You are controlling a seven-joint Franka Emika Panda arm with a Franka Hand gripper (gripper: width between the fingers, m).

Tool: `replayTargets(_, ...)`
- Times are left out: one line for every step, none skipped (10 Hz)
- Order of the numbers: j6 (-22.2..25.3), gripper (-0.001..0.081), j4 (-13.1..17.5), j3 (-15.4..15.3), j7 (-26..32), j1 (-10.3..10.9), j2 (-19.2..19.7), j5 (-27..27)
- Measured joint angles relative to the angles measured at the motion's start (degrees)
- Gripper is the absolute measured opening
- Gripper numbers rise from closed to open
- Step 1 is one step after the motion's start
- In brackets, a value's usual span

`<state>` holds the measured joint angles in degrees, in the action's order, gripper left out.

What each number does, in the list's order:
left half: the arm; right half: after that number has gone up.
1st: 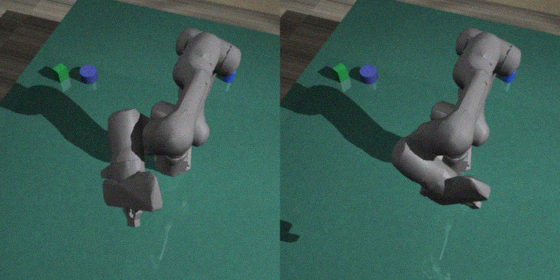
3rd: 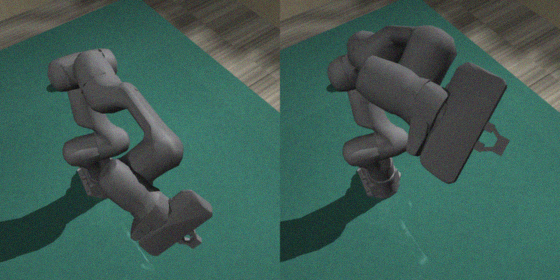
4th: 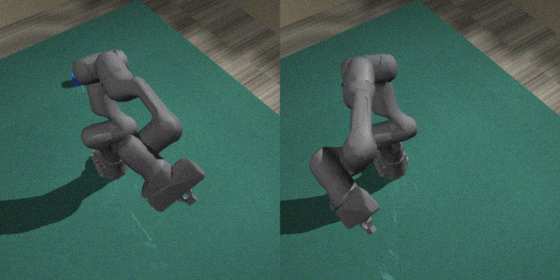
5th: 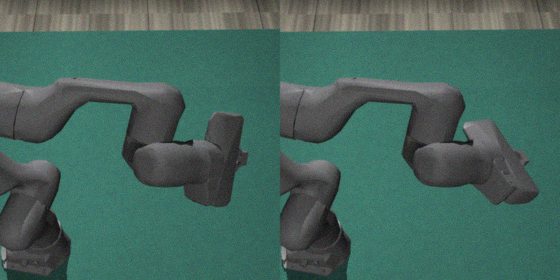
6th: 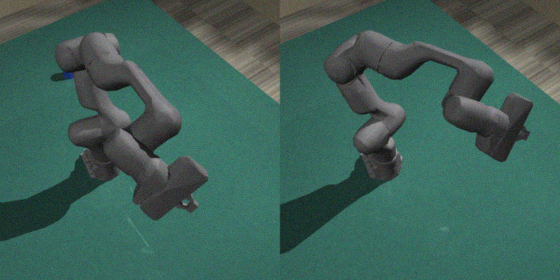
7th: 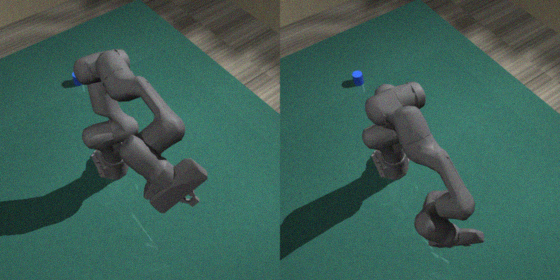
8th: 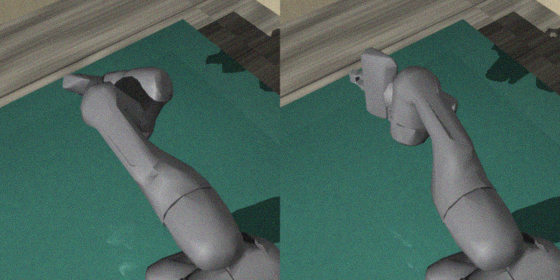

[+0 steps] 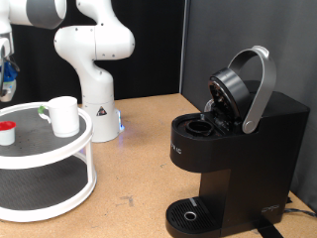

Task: Make a cup of coffee with the keurig machine

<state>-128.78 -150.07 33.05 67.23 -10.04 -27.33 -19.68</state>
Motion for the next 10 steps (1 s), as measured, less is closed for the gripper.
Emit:
replayTargets(-0.85, 0.0808, -0.1, 0.13, 0.0, 0.0, 0.66, -0.08)
replayTargets(-1.63, 0.0808, -0.31, 0.17, 0.0, 0.0, 1.19, -0.12)
replayTargets(-2.35, 0.0808, -0.59, 0.24, 0.0, 0.0, 1.76, -0.12)
replayTargets(-3.04, 0.0808, -0.97, 0.38, 0.05, 0.0, 2.2, -0.13)
replayTargets(-3.93, 0.0808, -1.53, 0.65, 0.23, 0.0, 2.45, -0.21)
replayTargets(-5.01, 0.0808, -2.17, 0.97, 0.38, -0.01, 2.74, -0.49)
replayTargets(-6.1, 0.0808, -2.76, 1.18, 0.39, -0.01, 3.1, -0.88)
replayTargets(-7.19, 0.0808, -3.37, 1.4, 0.39, -0.02, 3.41, -1.12)
replayTargets(-8.01, 0.0808, -3.9, 1.55, 0.39, -0.02, 3.67, -1.24)
replayTargets(-8.73, 0.0808, -4.37, 1.65, 0.39, -0.02, 3.84, -1.27)
